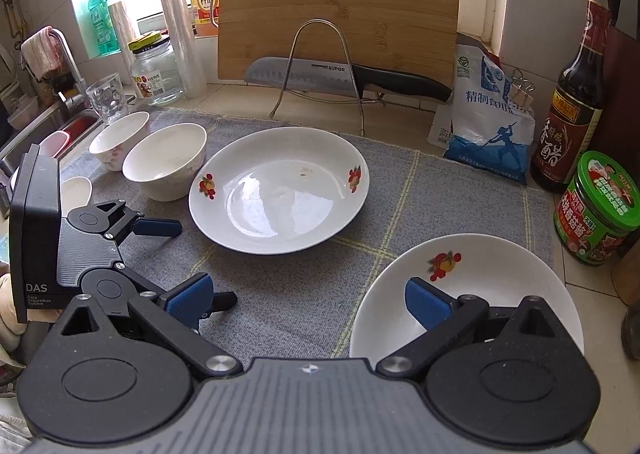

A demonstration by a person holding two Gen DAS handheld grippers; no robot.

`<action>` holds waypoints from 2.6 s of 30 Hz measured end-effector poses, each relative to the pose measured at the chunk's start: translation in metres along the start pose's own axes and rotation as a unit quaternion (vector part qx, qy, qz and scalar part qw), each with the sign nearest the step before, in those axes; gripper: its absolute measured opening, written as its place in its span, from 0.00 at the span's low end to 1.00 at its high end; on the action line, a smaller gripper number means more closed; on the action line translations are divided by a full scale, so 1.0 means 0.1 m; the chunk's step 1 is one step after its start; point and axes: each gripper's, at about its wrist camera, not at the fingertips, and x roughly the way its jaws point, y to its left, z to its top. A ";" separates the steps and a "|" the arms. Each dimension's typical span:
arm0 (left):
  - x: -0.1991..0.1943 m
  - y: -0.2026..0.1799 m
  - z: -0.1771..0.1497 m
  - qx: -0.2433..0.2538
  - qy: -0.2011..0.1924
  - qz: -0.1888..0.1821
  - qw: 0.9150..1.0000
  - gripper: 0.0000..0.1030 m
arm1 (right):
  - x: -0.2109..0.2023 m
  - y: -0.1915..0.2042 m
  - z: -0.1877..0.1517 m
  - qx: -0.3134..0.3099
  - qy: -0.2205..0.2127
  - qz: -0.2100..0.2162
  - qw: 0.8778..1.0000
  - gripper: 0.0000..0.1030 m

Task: Organize plates and bowls
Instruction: 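Withdraw the right gripper from the stacked plates, then reach the right gripper to the flat fruit-print plate and grasp its rim, then lift the flat plate with the right gripper and carry it toward the stack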

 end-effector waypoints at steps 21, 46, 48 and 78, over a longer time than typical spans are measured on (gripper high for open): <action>0.08 -0.04 0.08 -0.025 -0.011 0.022 0.999 1.00 | 1.03 -0.23 0.75 -0.064 0.080 0.044 0.994 1.00; 0.11 -0.04 0.11 -0.040 -0.009 0.035 0.999 1.00 | 1.80 -0.23 1.00 -0.125 0.154 0.101 0.975 1.00; 0.11 -0.04 0.11 -0.040 -0.011 0.035 0.999 1.00 | 1.81 -0.23 1.00 -0.132 0.152 0.105 0.974 1.00; 0.11 -0.04 0.08 -0.049 -0.047 0.051 0.996 0.97 | 2.11 -0.33 1.35 -0.156 0.153 0.264 0.940 0.97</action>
